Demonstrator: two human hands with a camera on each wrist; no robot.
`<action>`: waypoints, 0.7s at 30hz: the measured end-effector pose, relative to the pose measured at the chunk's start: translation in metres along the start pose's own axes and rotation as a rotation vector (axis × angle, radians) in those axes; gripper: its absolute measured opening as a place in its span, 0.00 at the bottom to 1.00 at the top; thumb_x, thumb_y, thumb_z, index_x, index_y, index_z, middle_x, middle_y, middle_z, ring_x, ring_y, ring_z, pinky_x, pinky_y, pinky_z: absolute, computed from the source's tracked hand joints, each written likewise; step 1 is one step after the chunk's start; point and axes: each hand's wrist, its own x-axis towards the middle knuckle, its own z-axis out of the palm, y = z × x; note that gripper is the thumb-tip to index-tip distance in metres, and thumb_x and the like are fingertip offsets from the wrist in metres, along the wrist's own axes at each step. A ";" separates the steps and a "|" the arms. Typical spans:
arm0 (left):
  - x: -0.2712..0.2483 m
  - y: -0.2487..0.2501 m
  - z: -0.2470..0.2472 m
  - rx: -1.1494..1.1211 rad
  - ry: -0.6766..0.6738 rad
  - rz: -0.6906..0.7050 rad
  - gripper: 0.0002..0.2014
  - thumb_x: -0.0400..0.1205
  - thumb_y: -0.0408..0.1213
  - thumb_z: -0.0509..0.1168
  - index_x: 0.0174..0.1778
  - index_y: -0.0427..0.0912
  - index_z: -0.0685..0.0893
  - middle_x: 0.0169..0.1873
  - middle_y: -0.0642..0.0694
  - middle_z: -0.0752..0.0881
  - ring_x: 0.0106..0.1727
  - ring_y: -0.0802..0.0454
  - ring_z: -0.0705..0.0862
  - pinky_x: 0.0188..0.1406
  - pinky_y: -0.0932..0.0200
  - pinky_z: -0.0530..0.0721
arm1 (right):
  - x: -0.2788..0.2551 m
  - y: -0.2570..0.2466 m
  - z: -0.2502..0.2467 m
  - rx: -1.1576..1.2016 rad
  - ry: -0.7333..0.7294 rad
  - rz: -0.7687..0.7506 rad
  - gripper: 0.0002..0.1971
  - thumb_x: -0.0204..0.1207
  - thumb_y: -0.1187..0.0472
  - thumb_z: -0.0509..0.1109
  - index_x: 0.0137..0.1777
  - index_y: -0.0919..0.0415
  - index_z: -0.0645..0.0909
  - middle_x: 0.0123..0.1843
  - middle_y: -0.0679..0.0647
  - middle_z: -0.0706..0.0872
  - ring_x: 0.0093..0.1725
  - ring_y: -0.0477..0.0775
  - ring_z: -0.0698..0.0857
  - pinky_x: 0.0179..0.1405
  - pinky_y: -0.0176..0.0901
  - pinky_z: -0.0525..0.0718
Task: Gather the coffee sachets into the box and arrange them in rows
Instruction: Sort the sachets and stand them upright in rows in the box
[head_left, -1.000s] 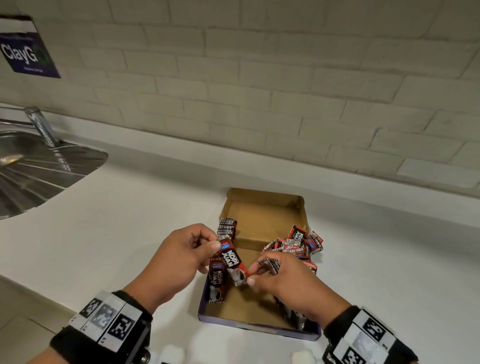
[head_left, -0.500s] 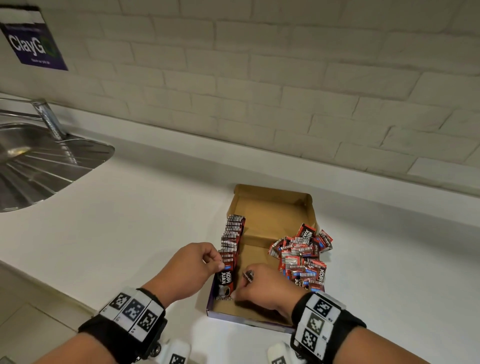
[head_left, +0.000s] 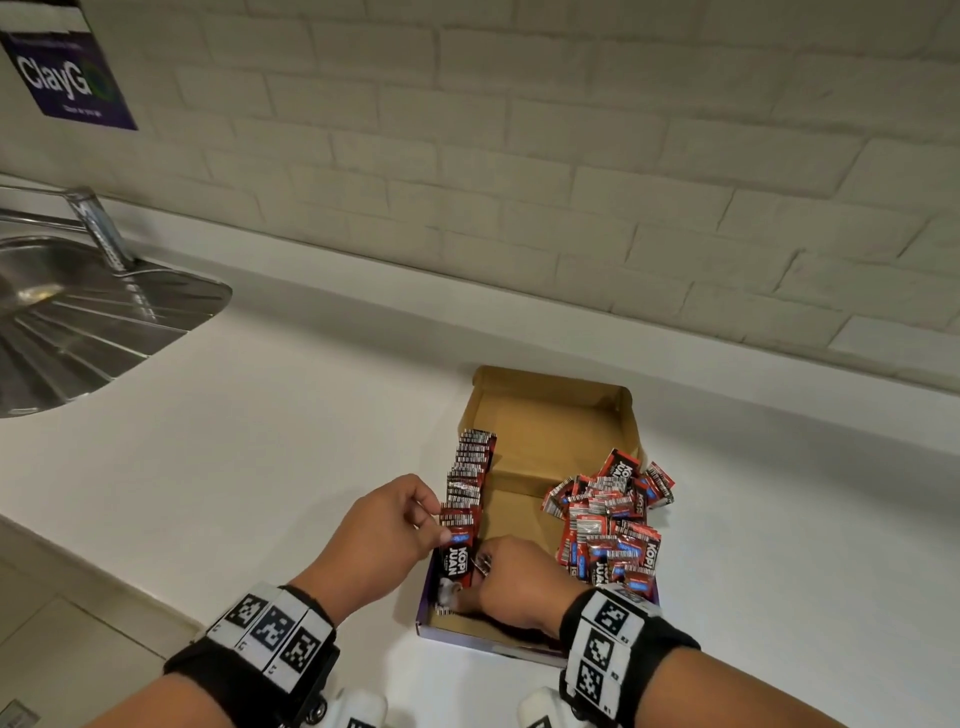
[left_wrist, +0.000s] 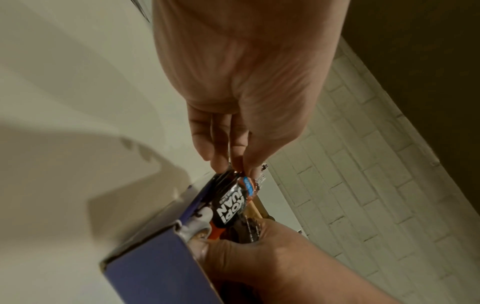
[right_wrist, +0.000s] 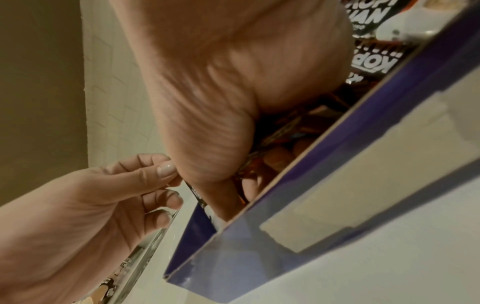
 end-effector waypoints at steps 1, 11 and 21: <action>0.000 -0.001 0.000 -0.020 -0.002 -0.007 0.11 0.76 0.35 0.78 0.45 0.50 0.81 0.36 0.46 0.91 0.32 0.55 0.87 0.36 0.56 0.80 | 0.001 0.000 0.000 -0.011 0.002 -0.001 0.18 0.69 0.38 0.80 0.52 0.46 0.85 0.53 0.46 0.90 0.53 0.50 0.87 0.49 0.41 0.82; -0.006 -0.008 0.001 -0.072 0.009 -0.031 0.13 0.76 0.32 0.77 0.48 0.46 0.79 0.34 0.45 0.91 0.33 0.54 0.88 0.36 0.58 0.80 | 0.004 0.001 0.001 -0.098 0.010 -0.056 0.29 0.68 0.35 0.79 0.65 0.48 0.86 0.60 0.48 0.90 0.57 0.51 0.87 0.56 0.44 0.86; -0.011 -0.019 -0.003 -0.068 0.038 -0.070 0.16 0.73 0.37 0.80 0.51 0.52 0.82 0.40 0.47 0.89 0.35 0.57 0.84 0.40 0.53 0.83 | 0.001 0.004 -0.001 -0.053 -0.006 -0.093 0.25 0.67 0.37 0.81 0.62 0.46 0.86 0.55 0.43 0.89 0.51 0.46 0.84 0.49 0.40 0.81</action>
